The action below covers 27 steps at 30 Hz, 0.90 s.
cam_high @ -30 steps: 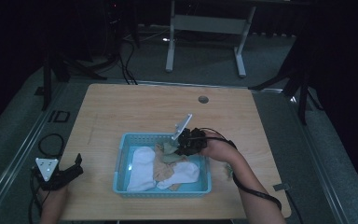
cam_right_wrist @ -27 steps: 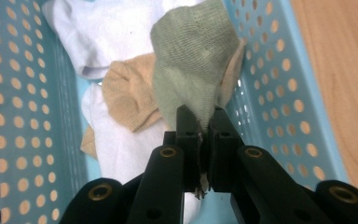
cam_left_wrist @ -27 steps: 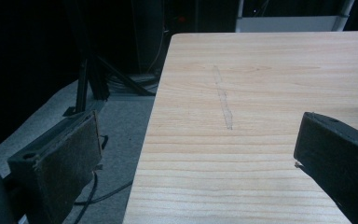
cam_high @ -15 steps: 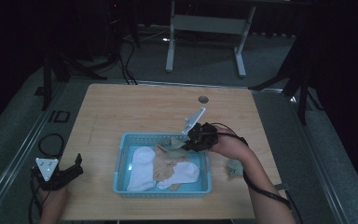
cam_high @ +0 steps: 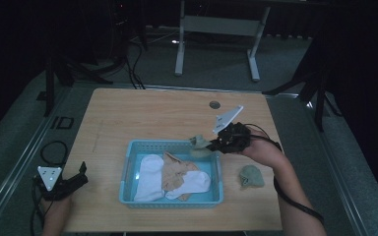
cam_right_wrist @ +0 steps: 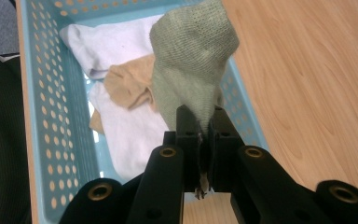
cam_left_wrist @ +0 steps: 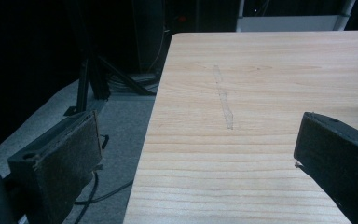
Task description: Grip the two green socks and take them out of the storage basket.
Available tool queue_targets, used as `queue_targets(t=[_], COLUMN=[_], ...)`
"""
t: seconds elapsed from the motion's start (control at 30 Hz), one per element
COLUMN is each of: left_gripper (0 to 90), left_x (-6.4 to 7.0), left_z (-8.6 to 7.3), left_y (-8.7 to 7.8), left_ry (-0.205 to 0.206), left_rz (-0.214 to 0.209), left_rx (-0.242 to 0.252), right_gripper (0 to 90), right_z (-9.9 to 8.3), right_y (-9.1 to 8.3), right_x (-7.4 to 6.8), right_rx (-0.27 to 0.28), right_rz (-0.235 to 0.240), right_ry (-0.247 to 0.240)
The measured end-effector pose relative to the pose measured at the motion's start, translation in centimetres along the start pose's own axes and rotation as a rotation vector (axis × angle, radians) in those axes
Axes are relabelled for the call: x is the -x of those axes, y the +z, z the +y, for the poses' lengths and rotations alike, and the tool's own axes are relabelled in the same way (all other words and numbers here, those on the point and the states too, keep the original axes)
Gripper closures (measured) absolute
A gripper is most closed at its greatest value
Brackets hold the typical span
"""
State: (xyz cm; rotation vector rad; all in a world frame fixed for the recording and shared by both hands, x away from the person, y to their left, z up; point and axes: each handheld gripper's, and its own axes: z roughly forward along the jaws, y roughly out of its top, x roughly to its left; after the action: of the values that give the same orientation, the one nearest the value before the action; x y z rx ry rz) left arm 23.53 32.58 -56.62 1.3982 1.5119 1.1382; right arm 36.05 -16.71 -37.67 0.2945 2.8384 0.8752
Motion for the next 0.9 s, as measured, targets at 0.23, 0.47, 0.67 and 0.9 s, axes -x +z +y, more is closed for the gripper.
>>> queue_targets(t=[0.23, 0.47, 0.67, 0.9], left_gripper=[0.4, 0.4, 0.4, 0.4], left_x=[0.0, 0.0, 0.0, 0.0], left_z=[0.0, 0.0, 0.0, 0.0], left_y=[0.0, 0.0, 0.0, 0.0], left_ry=[-0.001, 0.002, 0.001, 0.002], left_rz=[0.002, 0.004, 0.005, 0.005], left_rx=[0.001, -0.002, -0.001, -0.002], right_gripper=[85.0, 85.1, 85.0, 85.0], right_z=[-2.9, -5.7, -9.1, -11.8], right_y=[-2.2, -3.1, -2.4, -0.7], right_x=[1.1, 2.0, 3.0, 4.0], right_rx=[0.019, 0.003, -0.009, -0.020], right_rz=[-0.045, -0.085, -0.106, -0.116], right_ry=[0.068, 0.131, 0.212, 0.280])
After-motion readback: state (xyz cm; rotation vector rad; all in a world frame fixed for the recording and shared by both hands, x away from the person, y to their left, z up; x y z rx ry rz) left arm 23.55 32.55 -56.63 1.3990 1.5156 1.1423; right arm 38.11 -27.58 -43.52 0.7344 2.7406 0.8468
